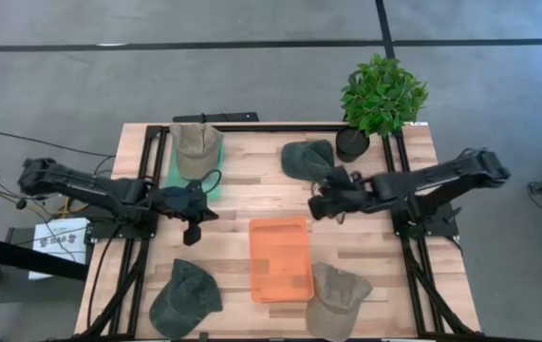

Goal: Pick & Place hat
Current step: Put the top green cap into the orange bin

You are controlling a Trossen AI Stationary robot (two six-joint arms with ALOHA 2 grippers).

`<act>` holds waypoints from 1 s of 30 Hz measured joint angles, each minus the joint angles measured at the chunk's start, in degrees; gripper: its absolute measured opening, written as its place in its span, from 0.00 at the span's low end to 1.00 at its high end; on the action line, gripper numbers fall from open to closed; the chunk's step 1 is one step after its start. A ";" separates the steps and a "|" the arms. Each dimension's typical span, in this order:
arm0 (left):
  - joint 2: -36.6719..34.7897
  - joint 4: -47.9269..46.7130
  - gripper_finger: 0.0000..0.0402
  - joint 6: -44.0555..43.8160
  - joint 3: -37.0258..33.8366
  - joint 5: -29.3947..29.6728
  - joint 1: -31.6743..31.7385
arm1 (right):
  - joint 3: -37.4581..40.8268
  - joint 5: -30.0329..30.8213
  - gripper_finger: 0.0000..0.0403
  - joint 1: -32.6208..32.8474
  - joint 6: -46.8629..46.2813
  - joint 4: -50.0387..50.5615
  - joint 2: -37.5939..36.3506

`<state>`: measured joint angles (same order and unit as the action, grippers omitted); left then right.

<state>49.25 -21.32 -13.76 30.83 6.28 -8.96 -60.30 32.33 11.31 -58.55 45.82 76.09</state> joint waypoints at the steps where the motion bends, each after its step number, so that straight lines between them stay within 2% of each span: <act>1: -0.63 -0.06 0.00 0.46 0.00 -0.02 0.40 | -0.37 -0.52 0.00 -0.16 -6.03 1.94 1.75; 4: -2.64 -0.68 0.00 2.41 0.00 -1.64 1.34 | -0.50 -0.86 0.00 0.38 -21.10 6.56 6.21; 7: -3.33 -1.56 0.00 4.16 -0.02 -2.11 1.87 | -0.49 -0.91 0.03 1.09 -31.81 10.08 9.38; 12: -3.18 -1.53 0.00 7.28 -0.02 -3.79 2.60 | -0.49 -0.71 0.16 -0.45 -40.53 12.25 12.45; 18: -2.86 -1.73 0.00 7.28 -0.02 -4.20 2.99 | -0.33 -0.92 0.37 -5.14 -41.65 12.86 14.36; 24: -2.86 -1.70 0.00 7.06 -0.02 -4.20 2.98 | -0.32 -0.92 0.58 -9.39 -34.25 12.28 13.74; 27: -2.88 -1.73 0.00 6.07 -0.02 -4.17 2.98 | -0.29 -1.37 0.63 -10.24 -31.24 11.87 13.28; 30: -2.86 -1.73 0.00 5.42 -0.02 -4.17 2.98 | -0.30 -1.39 0.63 -8.69 -29.63 10.99 12.00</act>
<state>46.39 -23.05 -8.34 30.81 2.11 -5.98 -60.60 30.94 2.62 -88.18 56.81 88.10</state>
